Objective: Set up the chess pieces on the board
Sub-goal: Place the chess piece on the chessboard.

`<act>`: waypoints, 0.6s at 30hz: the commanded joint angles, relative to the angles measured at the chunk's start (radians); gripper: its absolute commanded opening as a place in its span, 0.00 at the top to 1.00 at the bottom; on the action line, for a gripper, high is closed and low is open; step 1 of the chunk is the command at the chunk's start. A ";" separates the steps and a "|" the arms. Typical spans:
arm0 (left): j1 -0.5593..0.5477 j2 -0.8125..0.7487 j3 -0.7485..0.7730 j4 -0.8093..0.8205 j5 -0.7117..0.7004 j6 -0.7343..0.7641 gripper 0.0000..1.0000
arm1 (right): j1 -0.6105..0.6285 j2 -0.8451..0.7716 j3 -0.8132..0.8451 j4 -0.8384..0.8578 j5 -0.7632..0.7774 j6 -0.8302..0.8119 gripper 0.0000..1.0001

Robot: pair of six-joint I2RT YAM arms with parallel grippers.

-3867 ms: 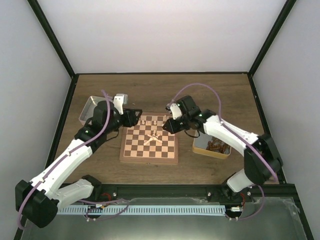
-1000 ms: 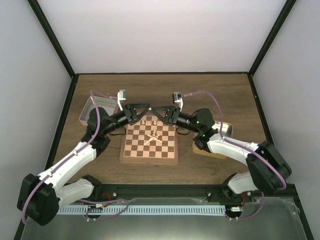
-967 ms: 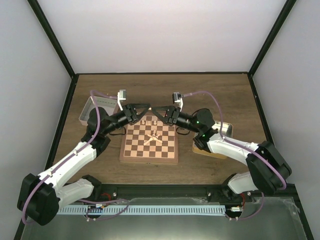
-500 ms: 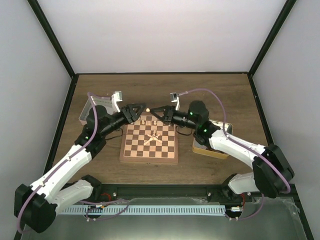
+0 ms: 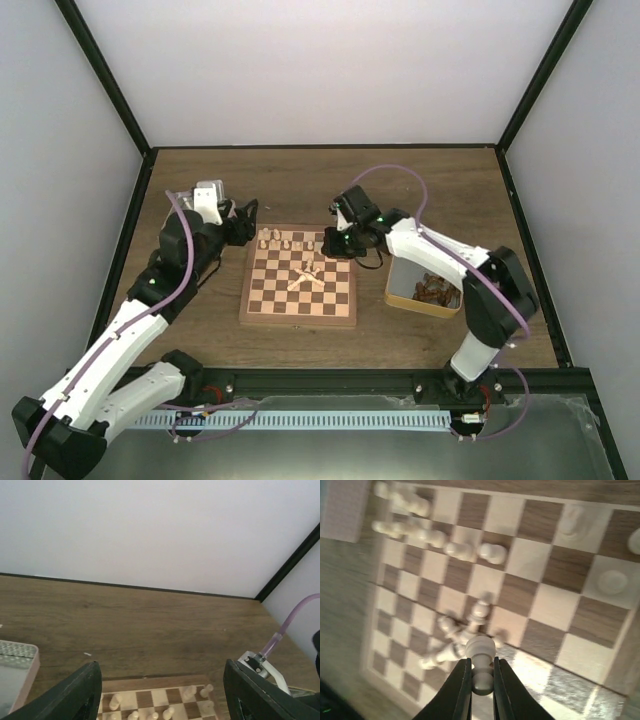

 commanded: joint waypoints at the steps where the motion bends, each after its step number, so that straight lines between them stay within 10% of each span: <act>1: 0.000 0.004 0.006 -0.031 -0.048 0.076 0.32 | -0.004 0.094 0.151 -0.221 0.155 -0.122 0.97; 18: 0.000 -0.004 -0.011 -0.044 -0.015 0.082 0.31 | -0.002 0.343 0.416 -0.394 0.276 -0.205 0.93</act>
